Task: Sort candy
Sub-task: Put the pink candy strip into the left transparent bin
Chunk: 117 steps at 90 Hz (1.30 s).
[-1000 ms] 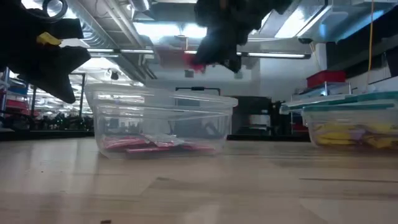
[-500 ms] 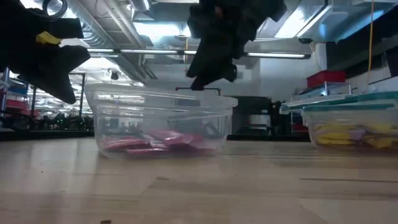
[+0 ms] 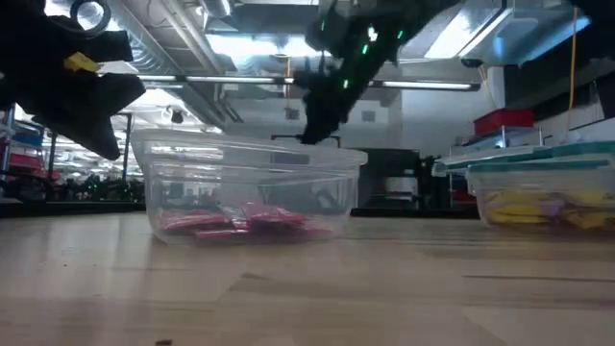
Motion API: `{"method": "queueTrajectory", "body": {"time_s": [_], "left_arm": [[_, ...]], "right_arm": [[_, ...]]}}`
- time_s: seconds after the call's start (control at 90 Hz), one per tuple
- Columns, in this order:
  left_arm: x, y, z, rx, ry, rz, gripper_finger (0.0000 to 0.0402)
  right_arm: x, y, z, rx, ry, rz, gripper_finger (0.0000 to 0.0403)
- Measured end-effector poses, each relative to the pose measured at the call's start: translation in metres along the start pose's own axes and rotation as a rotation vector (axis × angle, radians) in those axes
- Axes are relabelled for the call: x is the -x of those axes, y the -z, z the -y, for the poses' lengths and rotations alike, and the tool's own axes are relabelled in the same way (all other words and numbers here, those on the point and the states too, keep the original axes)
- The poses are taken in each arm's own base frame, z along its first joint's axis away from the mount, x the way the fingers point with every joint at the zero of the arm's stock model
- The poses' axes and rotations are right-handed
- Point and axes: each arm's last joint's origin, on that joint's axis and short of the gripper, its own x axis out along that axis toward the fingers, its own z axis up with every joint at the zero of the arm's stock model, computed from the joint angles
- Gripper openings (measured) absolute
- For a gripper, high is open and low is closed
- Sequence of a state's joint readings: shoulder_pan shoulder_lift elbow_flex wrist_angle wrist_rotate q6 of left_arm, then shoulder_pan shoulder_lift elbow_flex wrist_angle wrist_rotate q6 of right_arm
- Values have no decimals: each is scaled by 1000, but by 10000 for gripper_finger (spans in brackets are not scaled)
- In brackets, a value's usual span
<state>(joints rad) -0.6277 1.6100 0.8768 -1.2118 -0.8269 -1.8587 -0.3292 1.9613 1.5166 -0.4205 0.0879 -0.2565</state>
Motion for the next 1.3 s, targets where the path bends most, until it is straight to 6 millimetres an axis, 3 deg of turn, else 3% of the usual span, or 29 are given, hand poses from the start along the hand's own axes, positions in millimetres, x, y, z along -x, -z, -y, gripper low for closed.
{"method": "queueTrajectory", "body": {"time_s": [0.311, 0.489, 0.589, 0.878, 1.0, 1.178, 1.3], "left_arm": [[-8, -7, 0, 13, -44, -4, 0], [-9, -8, 0, 22, -47, -12, 0], [-9, -8, 0, 25, -45, -13, 0], [-9, -7, 2, 36, -36, -19, 0], [-5, -11, 1, 44, -45, -48, 0], [19, -56, -21, 97, -92, -22, 0], [29, -97, -44, 128, -41, 40, 0]], "right_arm": [[-55, -5, 46, 0, -100, -107, 70], [-74, -9, 48, 27, -125, -164, 10], [-82, -9, 47, 55, -130, -191, 5], [-78, -8, 45, 89, -150, -260, 1], [-60, -7, 46, 88, -189, -314, 0], [-21, -12, 52, 44, -289, -326, 0], [-1, -12, 45, -17, -443, -202, 0]]}}
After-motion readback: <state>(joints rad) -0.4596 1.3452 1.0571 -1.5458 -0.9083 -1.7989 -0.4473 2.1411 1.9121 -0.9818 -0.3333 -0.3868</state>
